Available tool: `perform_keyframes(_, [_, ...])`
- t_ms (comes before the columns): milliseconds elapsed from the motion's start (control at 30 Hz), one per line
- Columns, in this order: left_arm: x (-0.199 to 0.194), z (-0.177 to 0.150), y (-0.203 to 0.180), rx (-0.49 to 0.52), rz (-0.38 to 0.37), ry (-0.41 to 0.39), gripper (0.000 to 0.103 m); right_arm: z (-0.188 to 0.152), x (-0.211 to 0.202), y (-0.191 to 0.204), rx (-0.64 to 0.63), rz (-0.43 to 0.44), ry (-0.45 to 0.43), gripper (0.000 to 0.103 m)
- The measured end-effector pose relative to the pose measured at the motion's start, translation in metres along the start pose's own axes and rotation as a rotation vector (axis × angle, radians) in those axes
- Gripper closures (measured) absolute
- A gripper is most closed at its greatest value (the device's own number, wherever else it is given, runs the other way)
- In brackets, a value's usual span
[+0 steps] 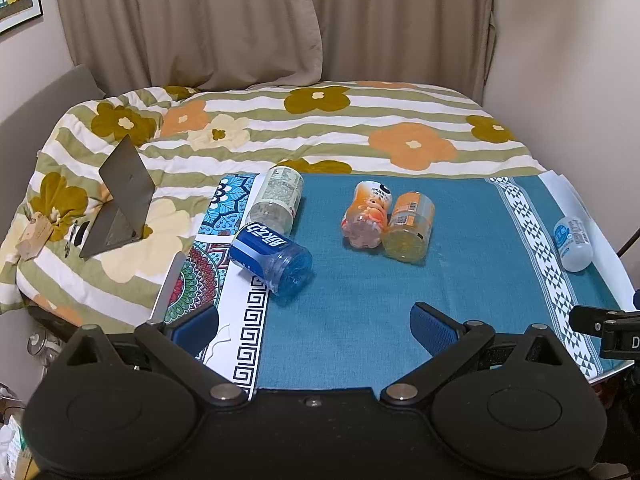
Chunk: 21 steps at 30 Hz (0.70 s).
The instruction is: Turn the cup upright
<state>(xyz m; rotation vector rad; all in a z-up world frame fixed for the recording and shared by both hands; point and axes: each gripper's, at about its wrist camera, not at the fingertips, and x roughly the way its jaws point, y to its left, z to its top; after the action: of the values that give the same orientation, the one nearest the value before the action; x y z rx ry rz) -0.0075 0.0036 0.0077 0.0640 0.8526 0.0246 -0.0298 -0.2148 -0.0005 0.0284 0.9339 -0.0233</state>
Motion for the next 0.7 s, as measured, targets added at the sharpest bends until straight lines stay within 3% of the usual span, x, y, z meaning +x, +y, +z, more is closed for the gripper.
perform_keyframes(700, [-0.0044, -0.0017, -0.0040, 0.008, 0.006, -0.002, 0.000, -0.0002, -0.0015, 0.0016, -0.001, 0.002, -0.002, 0.000])
